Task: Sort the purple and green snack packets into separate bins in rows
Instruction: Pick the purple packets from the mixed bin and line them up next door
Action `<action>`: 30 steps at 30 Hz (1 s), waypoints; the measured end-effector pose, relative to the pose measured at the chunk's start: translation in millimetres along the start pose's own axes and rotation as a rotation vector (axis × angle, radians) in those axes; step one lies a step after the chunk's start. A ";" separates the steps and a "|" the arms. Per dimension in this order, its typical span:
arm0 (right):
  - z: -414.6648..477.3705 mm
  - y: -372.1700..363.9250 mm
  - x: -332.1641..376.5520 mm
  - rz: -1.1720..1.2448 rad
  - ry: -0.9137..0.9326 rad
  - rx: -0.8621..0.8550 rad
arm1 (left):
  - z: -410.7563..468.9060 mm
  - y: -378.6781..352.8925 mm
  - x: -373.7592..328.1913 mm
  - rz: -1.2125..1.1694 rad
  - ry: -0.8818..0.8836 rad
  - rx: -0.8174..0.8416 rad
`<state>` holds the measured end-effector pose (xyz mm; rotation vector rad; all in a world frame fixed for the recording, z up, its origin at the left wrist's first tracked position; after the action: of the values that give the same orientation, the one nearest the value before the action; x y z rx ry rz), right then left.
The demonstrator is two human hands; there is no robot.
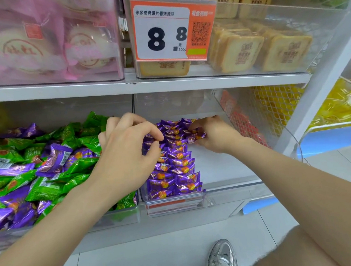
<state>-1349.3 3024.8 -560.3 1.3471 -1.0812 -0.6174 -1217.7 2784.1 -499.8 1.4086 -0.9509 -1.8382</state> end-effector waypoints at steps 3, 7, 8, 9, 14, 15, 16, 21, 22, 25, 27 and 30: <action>0.4 -0.1 -3.2 0.033 -0.042 -0.030 | -0.7 -0.4 -0.3 0.011 -0.002 0.006; 0.3 0.3 -3.0 0.069 -0.064 -0.026 | -1.1 -0.4 -1.1 0.014 -0.007 0.005; 0.5 0.3 -3.0 0.063 -0.062 -0.015 | -1.3 -0.4 -1.1 0.019 -0.006 0.005; 0.5 0.4 -3.2 0.055 -0.067 -0.004 | -1.3 -0.5 -1.1 0.022 -0.005 0.008; 1.3 0.5 -7.5 0.097 -0.136 -0.014 | -1.4 -1.2 -0.8 0.029 -0.004 0.013; 1.6 1.1 -8.1 0.118 -0.156 -0.019 | -1.2 -1.4 -0.7 0.029 -0.004 0.011; 1.7 2.0 -8.9 0.145 -0.175 -0.026 | -1.0 -1.4 -0.6 0.028 -0.004 0.010; 0.8 4.1 -11.4 0.221 -0.212 -0.061 | 0.1 -3.0 -0.7 0.027 -0.004 0.001; 0.7 3.7 -11.4 0.221 -0.211 -0.060 | 0.2 -3.1 -0.9 0.027 -0.004 0.001; 0.1 4.3 -11.5 0.209 -0.224 -0.056 | 0.4 -3.7 -1.2 0.028 -0.006 0.001; -1.5 5.6 -12.4 0.197 -0.232 -0.062 | 0.3 -3.5 -1.2 0.025 -0.008 0.001; -4.7 8.0 -11.2 0.147 -0.219 -0.089 | 0.7 -1.9 1.0 -0.005 -0.036 -0.003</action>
<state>-1351.6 3038.2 -555.0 1.1312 -1.3016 -0.7070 -1218.7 2784.4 -501.8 1.3818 -0.9627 -1.8732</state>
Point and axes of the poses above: each hand's wrist, its own z-axis towards the middle knuckle, its own y-axis out of the back of the hand, x = y × z, the point moved 3 cm from there along z, towards the middle knuckle, and after that the axes turned 12 degrees about x, right-handed, at the moved point
